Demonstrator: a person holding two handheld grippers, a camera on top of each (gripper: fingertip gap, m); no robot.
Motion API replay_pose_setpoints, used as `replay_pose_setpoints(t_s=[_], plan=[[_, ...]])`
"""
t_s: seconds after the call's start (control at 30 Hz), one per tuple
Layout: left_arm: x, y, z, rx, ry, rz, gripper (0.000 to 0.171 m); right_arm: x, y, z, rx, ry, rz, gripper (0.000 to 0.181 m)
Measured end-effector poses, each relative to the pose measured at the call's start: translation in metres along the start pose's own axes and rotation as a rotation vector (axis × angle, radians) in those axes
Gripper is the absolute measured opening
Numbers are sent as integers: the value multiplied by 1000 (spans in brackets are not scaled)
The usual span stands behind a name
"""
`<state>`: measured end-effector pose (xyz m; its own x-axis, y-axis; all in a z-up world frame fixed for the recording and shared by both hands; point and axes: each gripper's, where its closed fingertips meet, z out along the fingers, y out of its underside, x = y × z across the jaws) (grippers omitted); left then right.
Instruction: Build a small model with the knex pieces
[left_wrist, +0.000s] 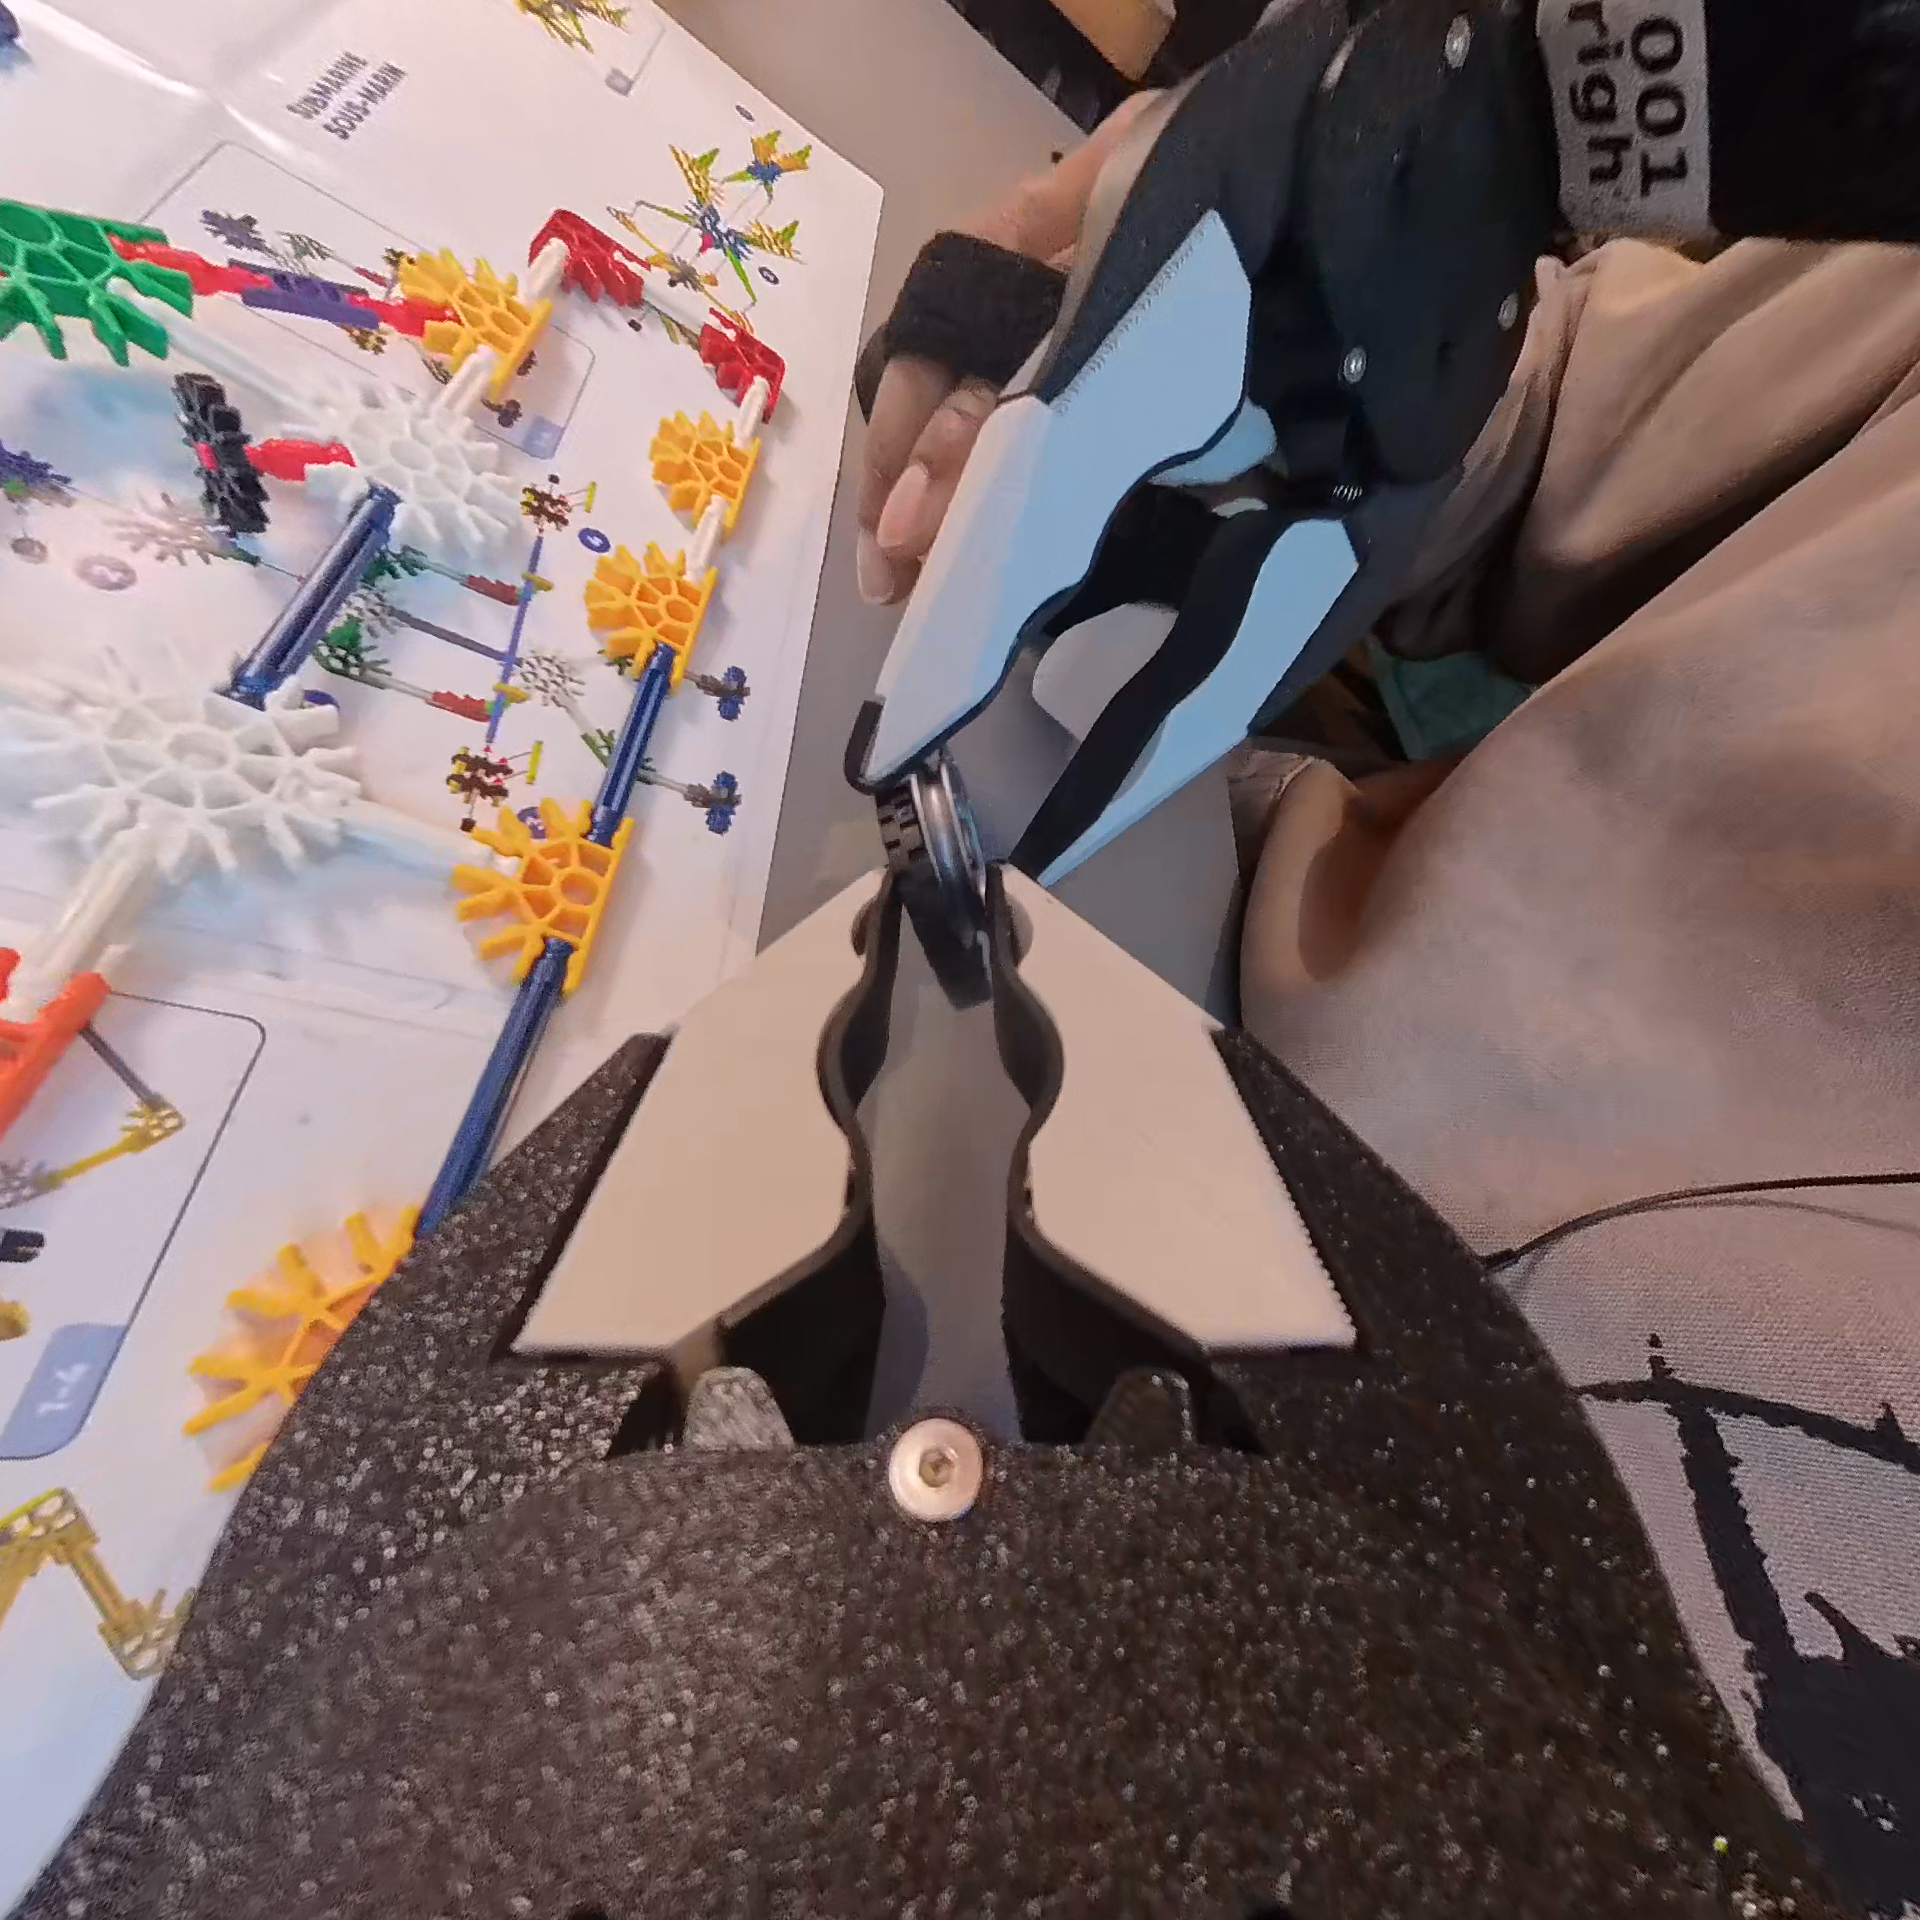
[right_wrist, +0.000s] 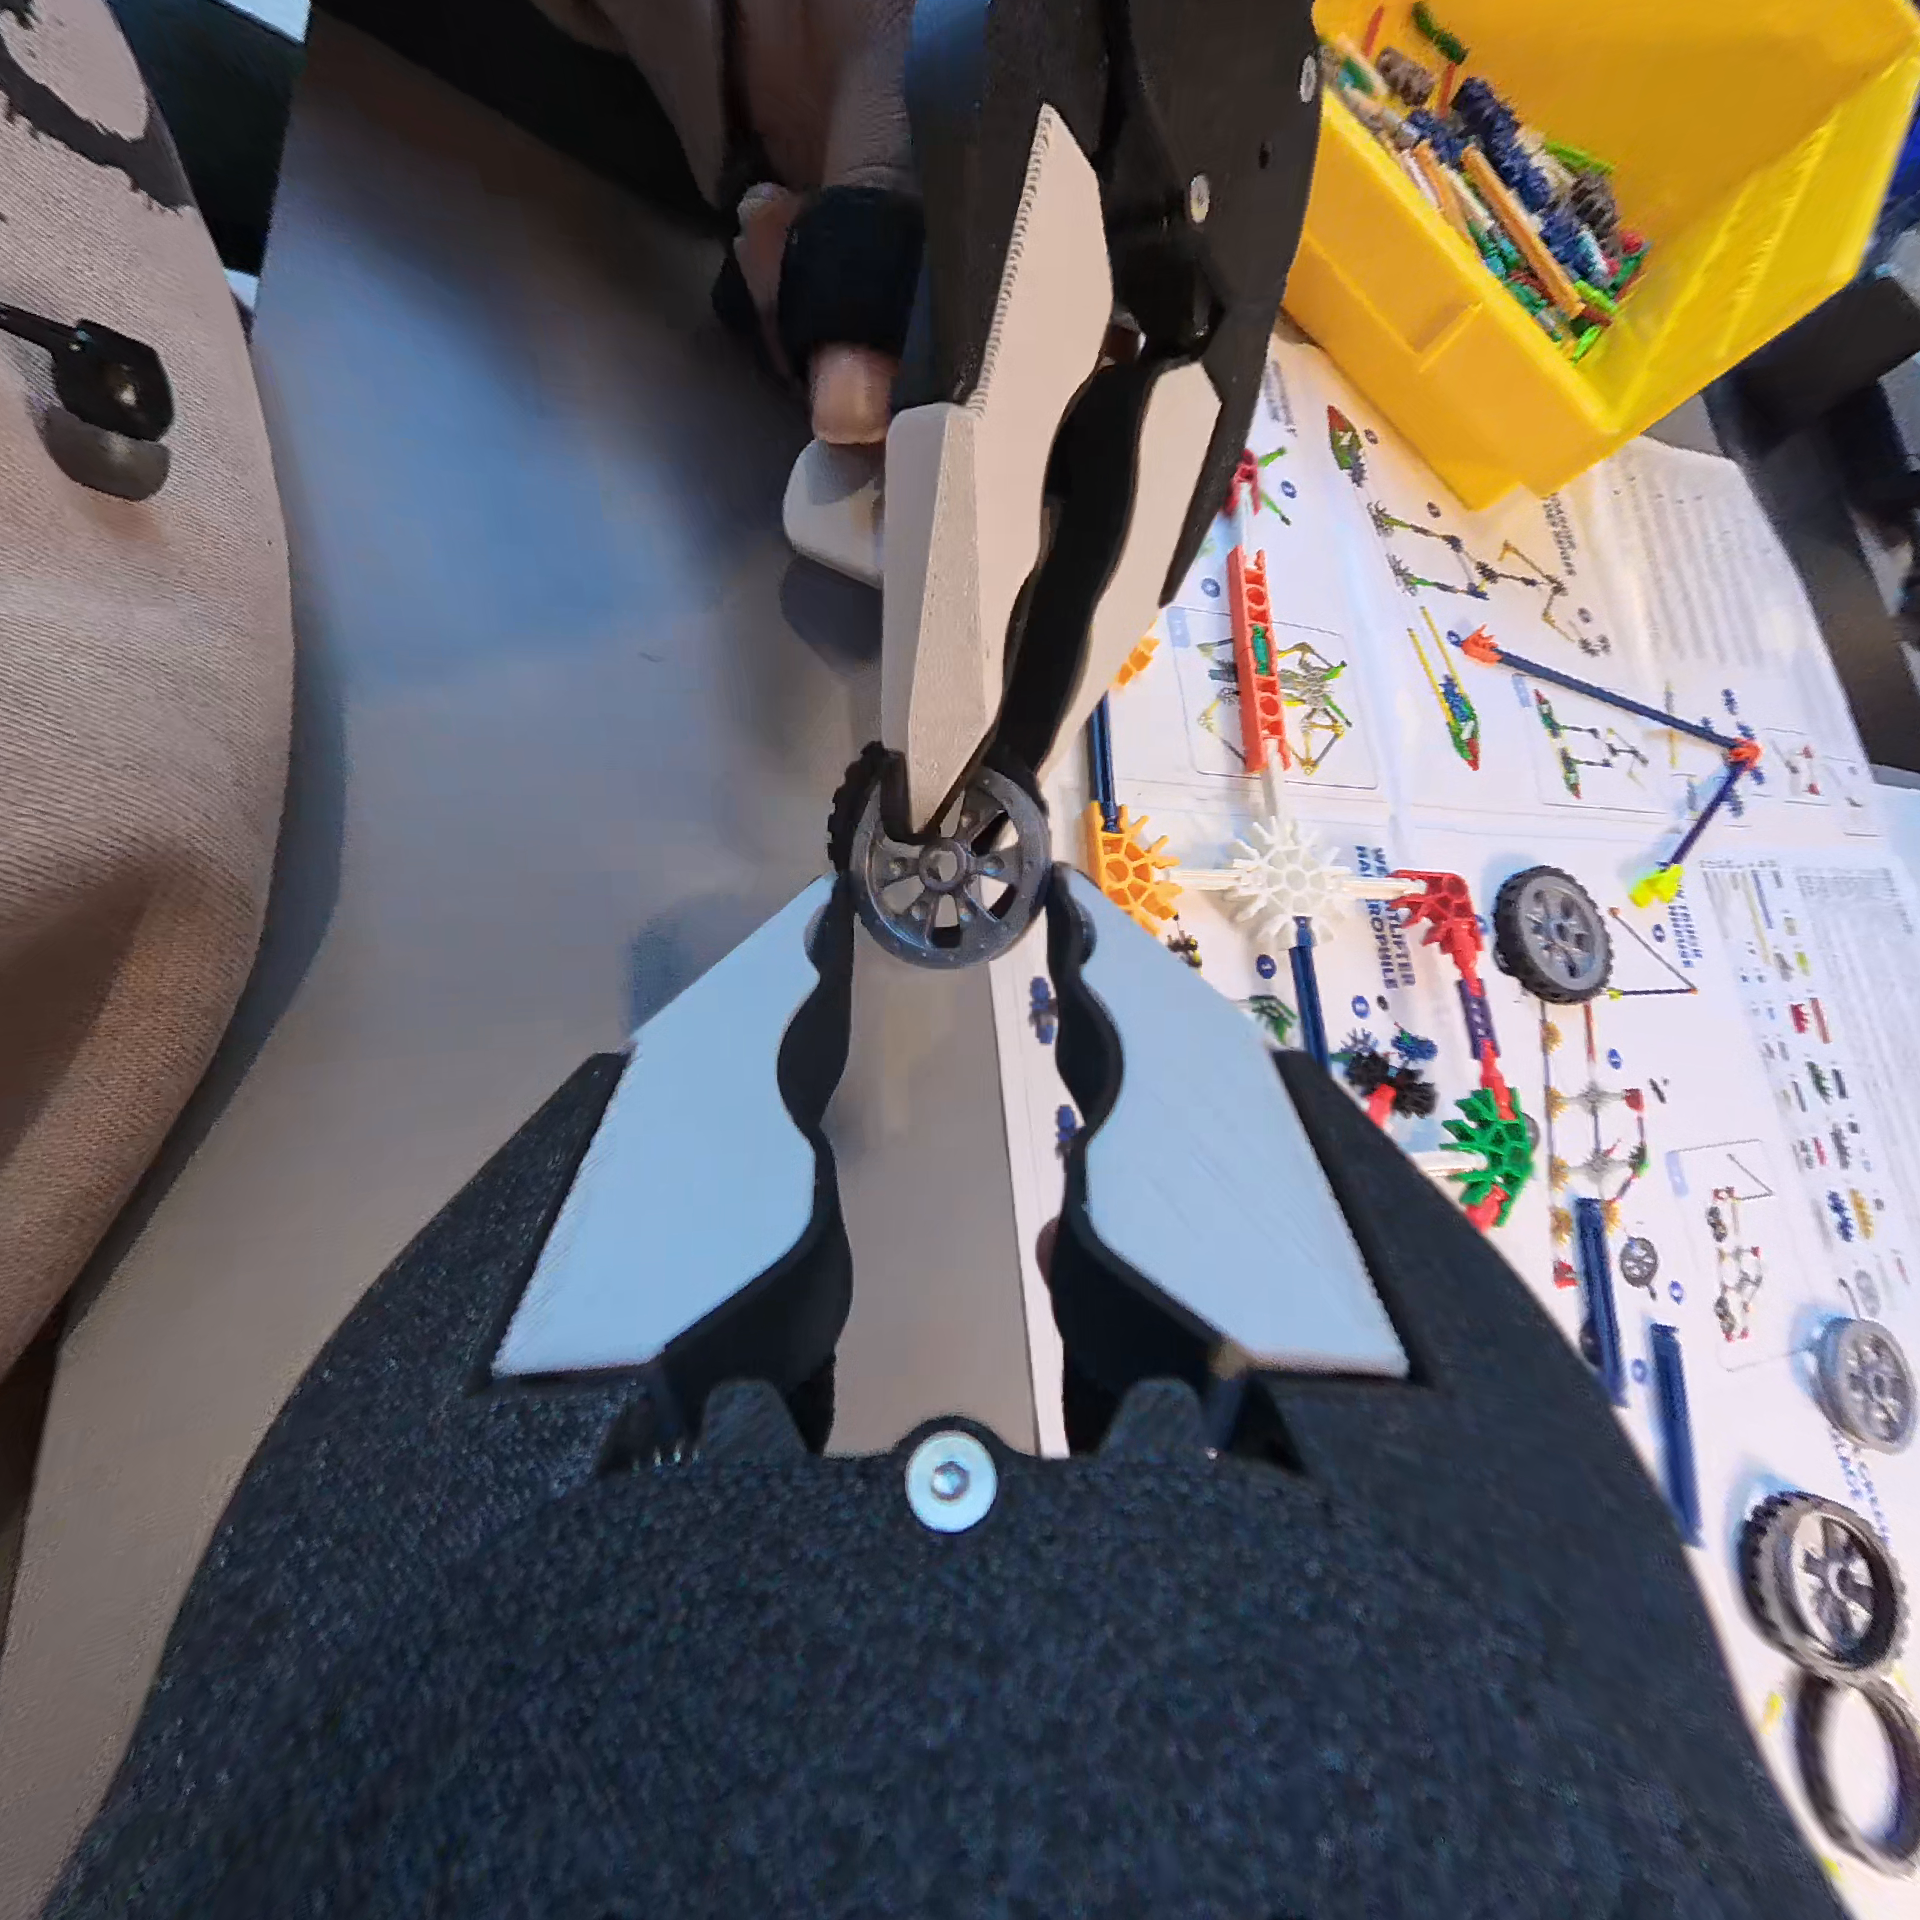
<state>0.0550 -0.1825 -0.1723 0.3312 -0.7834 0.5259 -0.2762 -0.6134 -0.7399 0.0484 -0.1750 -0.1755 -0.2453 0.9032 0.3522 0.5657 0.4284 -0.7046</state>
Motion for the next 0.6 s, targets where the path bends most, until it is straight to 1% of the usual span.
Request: replay_pose_setpoints(t_s=[0.07, 0.1, 0.13, 0.17, 0.23, 0.3, 0.33, 0.4, 0.47, 0.5, 0.57, 0.6], plan=[[0, -3, -1, 20, -1, 5, 12, 3, 0, 0, 9, 42, -22, 35], [1, -4, -2, 27, 3, 22, 7, 4, -1, 0, 16, 58, -30, 26], [3, -5, -3, 33, 3, 45, 6, 5, -4, -1, 40, 59, -19, 28], [5, -6, -3, 38, 0, 75, 5, 4, -6, -3, 70, 31, 23, 32], [11, -10, -5, 57, 7, 148, 4, 5, -13, -11, 146, -70, 187, 44], [18, -13, -7, 76, 18, 211, 4, 8, -19, -21, 219, -181, 328, 45], [23, -14, -8, 84, 34, 241, 4, 10, -21, -25, 248, -213, 359, 45], [33, -15, -9, 93, 73, 296, 4, 9, -23, -26, 271, -239, 322, 48], [41, -15, -8, 97, 101, 330, 4, -4, -29, -25, 274, -289, 224, 50], [45, -15, -8, 101, 126, 336, 4, -12, -33, -23, 276, -311, 179, 44], [49, -16, -9, 109, 149, 331, 5, -20, -34, -19, 252, -330, 106, 15], [47, -15, -10, 107, 151, 321, 5, -20, -33, -18, 240, -329, 108, 14]])
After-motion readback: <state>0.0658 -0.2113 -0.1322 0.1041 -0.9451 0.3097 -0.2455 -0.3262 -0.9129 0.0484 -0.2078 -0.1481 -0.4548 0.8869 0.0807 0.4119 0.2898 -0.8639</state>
